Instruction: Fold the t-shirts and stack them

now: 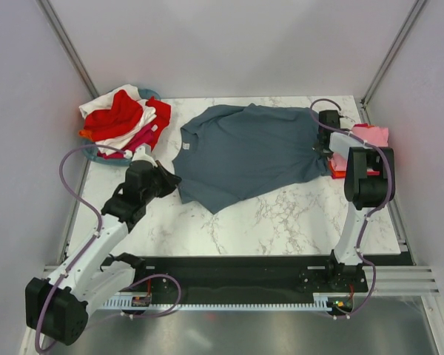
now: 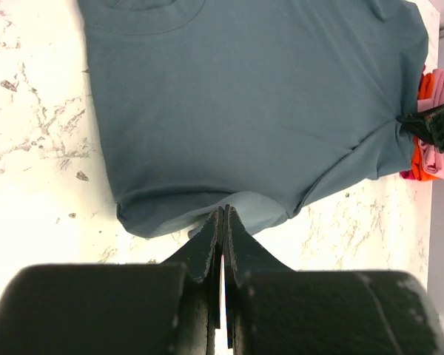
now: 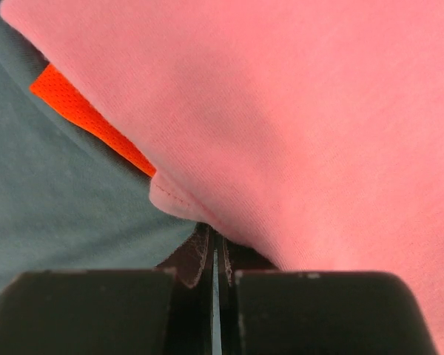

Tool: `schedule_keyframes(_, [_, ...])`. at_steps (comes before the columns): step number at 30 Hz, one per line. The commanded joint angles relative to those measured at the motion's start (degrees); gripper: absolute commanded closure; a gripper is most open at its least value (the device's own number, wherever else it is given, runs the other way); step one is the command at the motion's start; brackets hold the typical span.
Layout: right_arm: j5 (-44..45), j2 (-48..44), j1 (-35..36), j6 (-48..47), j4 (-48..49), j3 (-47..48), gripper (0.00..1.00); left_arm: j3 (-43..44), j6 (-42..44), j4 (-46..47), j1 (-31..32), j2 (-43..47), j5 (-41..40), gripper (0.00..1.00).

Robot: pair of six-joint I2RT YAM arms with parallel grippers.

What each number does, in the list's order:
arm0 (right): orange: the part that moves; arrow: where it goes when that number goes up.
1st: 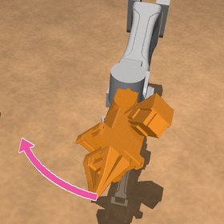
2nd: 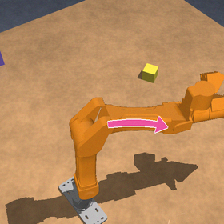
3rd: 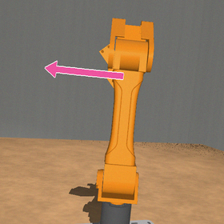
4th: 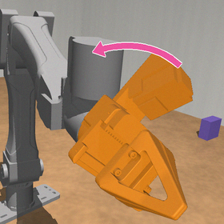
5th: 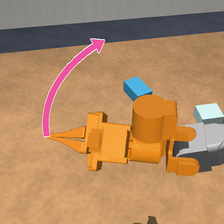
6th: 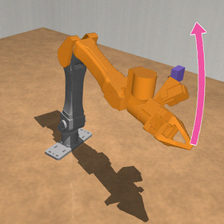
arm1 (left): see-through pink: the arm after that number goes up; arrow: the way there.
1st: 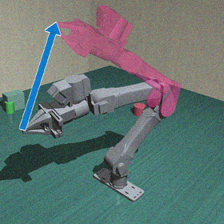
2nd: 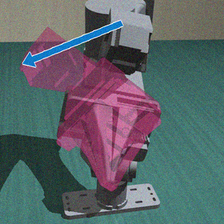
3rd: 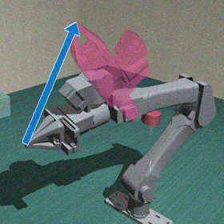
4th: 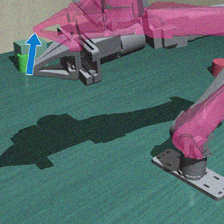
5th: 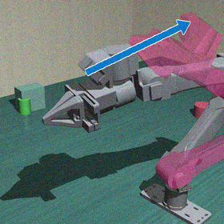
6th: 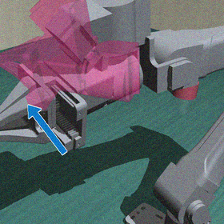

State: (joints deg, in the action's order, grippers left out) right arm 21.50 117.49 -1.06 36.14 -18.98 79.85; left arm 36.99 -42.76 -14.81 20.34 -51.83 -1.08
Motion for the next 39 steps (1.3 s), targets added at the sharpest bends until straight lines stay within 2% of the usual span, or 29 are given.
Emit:
schedule_keyframes(1, [-2.15, -0.07, -0.35, -1.42, -3.61, -1.72, 1.0, 1.5, -0.57, 2.42, 0.14, 0.59, -2.52, 0.98])
schedule_keyframes(7, [-6.37, -8.49, 5.71, -3.35, -1.94, -6.02, 1.0, 5.27, 1.19, -1.35, 0.23, 1.47, -5.32, 0.98])
schedule_keyframes(14, [-12.7, -30.43, 8.09, -5.9, -2.11, -13.58, 1.0, 16.08, 5.84, -8.38, 0.05, 3.05, -9.81, 0.98])
schedule_keyframes(17, [-14.11, -39.4, 8.0, -7.22, -5.52, -12.1, 1.0, 22.75, 8.22, -11.45, 0.05, 4.81, -11.83, 0.98])
schedule_keyframes(21, [-14.64, -49.8, 8.0, -8.45, -8.87, -6.22, 1.0, 36.35, 11.82, -14.89, 0.05, 7.0, -13.68, 0.98])
schedule_keyframes(26, [-8.59, -62.53, 8.0, -7.58, -9.05, -0.85, 1.0, 49.73, 16.74, -15.69, 0.05, 9.2, -16.14, 0.98])
schedule_keyframes(30, [-7.08, -67.74, 8.09, -7.31, -8.62, 4.94, 1.0, 61.58, 18.85, -15.43, 0.05, 9.56, -16.76, 0.98])
schedule_keyframes(33, [-7.35, -70.47, 8.09, -7.05, -6.77, 6.97, 1.0, 66.43, 19.91, -13.59, 0.05, 8.6, -16.67, 0.98])
schedule_keyframes(36, [-7.0, -70.39, 8.09, -6.61, -6.51, 8.82, 1.0, 69.17, 20.88, -11.91, 0.05, 5.35, -17.02, 0.98])
schedule_keyframes(39, [-7.52, -68.1, 8.0, -6.0, -6.77, 8.74, 1.0, 67.87, 21.4, -10.25, 0.05, 0.27, -17.9, 0.98])
